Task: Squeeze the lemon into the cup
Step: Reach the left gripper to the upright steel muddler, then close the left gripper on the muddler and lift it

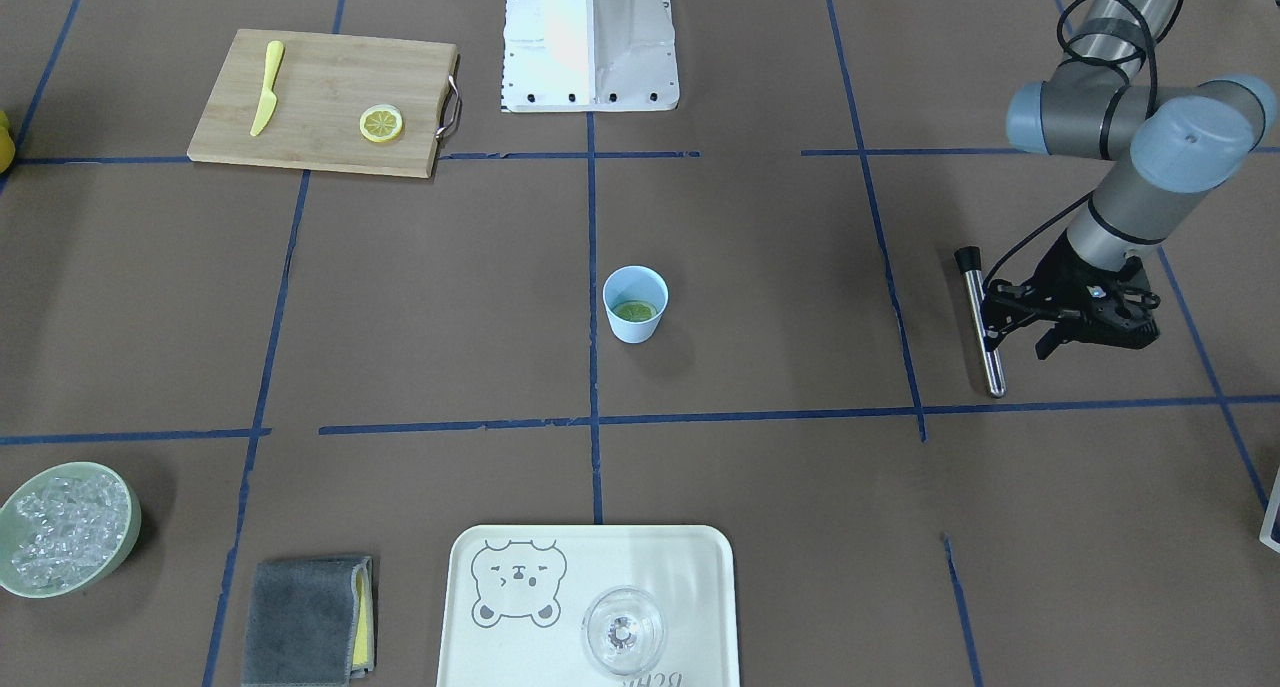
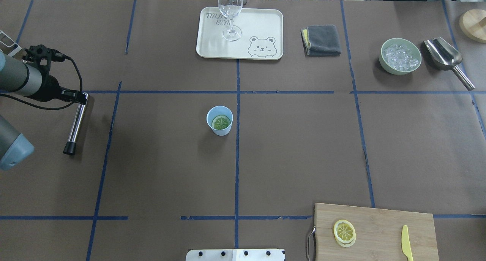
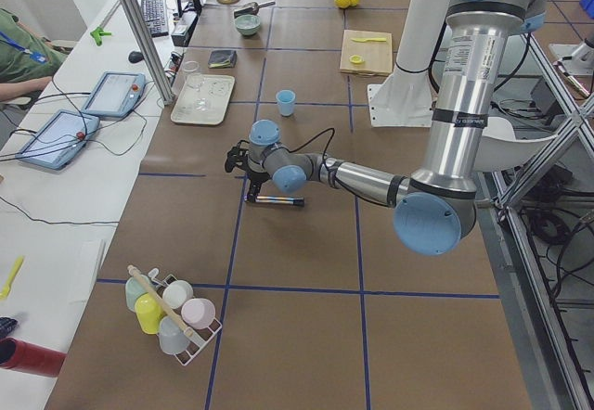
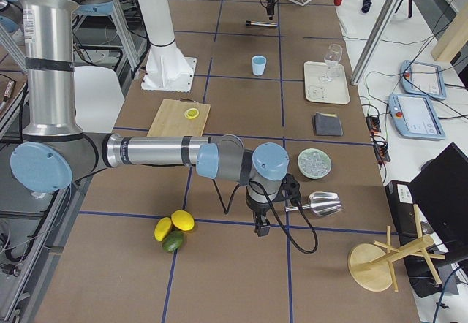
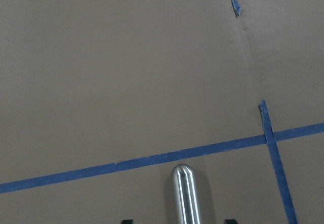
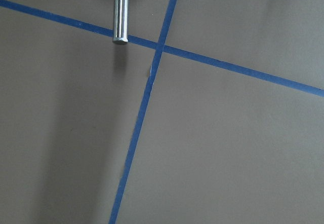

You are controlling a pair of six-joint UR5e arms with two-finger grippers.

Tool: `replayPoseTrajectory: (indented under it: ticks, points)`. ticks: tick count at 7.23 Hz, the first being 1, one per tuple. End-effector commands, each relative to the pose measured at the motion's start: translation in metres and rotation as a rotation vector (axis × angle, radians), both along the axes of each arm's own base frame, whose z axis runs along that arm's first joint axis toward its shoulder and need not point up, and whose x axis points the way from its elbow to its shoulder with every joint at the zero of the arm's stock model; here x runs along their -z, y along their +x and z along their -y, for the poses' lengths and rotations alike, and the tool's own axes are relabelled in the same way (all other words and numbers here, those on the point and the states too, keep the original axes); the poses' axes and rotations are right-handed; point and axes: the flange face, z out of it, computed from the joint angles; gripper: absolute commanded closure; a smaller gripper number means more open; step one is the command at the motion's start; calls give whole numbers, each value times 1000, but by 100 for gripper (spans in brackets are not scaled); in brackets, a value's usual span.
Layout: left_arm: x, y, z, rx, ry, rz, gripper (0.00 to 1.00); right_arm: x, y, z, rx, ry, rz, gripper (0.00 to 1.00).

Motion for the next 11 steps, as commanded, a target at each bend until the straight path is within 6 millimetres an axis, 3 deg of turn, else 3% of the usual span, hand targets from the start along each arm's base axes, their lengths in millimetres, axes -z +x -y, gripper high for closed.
replayPoseTrajectory:
  ticks: [1,6,7,8,9,11]
  points:
    - [-7,14,-4,-6,-1,6,33,-2,5,-4,-9,-3,0,0]
    - [-18,30,-1,-4,-1,39,35,-3,7,-5,-13,-3,0,0]
    - [-16,30,-1,-4,1,37,48,-2,7,-5,-13,-2,0,0]
    - [-14,31,-2,-11,8,36,89,-2,8,-5,-14,-2,0,0]
    - [-11,30,-2,-11,13,32,100,-1,8,-5,-16,0,0,0]
    - [4,28,-5,-18,35,13,100,-1,9,-5,-17,-1,0,0]
